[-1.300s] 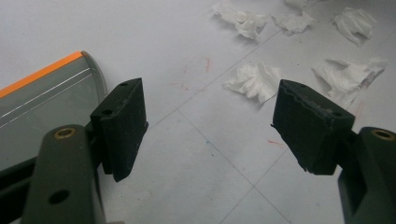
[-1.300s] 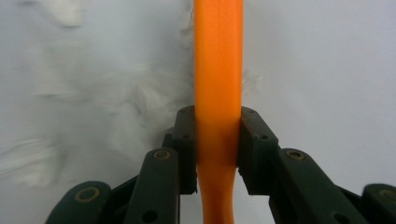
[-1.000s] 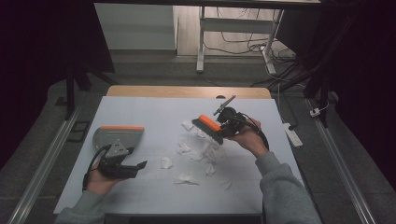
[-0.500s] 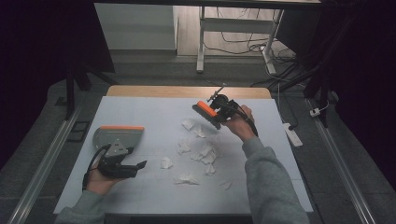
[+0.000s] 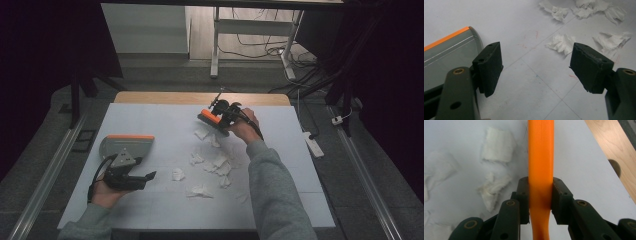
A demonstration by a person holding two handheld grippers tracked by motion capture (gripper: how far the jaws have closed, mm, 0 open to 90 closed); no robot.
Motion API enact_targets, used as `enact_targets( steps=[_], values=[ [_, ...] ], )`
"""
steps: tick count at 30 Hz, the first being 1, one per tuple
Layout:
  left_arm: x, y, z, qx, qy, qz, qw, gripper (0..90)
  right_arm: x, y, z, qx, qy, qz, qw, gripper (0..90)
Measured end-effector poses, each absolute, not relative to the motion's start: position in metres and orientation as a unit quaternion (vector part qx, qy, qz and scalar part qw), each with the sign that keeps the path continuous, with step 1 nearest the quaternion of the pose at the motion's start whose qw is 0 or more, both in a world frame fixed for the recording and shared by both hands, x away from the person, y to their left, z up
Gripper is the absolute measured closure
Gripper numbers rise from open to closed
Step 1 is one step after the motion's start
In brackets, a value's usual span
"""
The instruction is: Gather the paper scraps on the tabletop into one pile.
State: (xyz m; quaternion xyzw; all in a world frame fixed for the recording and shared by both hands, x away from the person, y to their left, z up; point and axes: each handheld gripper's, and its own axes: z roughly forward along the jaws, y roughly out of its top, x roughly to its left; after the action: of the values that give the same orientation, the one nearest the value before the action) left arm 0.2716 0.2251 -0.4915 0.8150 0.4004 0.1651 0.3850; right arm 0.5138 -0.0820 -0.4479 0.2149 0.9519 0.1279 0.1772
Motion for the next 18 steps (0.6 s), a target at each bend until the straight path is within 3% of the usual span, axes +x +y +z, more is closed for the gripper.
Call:
enact_targets(
  steps=[7, 18],
  values=[
    [0.271, 0.224, -0.492, 0.816, 0.399, 0.166, 0.383, 26.6, 0.495, -0.065, -0.453, 0.150, 0.969, 0.089, 0.175, 71.1],
    [0.271, 0.223, -0.492, 0.818, 0.398, 0.167, 0.380, 26.6, 0.454, -0.076, -0.450, 0.106, 0.979, 0.110, 0.135, 71.1]
  ],
)
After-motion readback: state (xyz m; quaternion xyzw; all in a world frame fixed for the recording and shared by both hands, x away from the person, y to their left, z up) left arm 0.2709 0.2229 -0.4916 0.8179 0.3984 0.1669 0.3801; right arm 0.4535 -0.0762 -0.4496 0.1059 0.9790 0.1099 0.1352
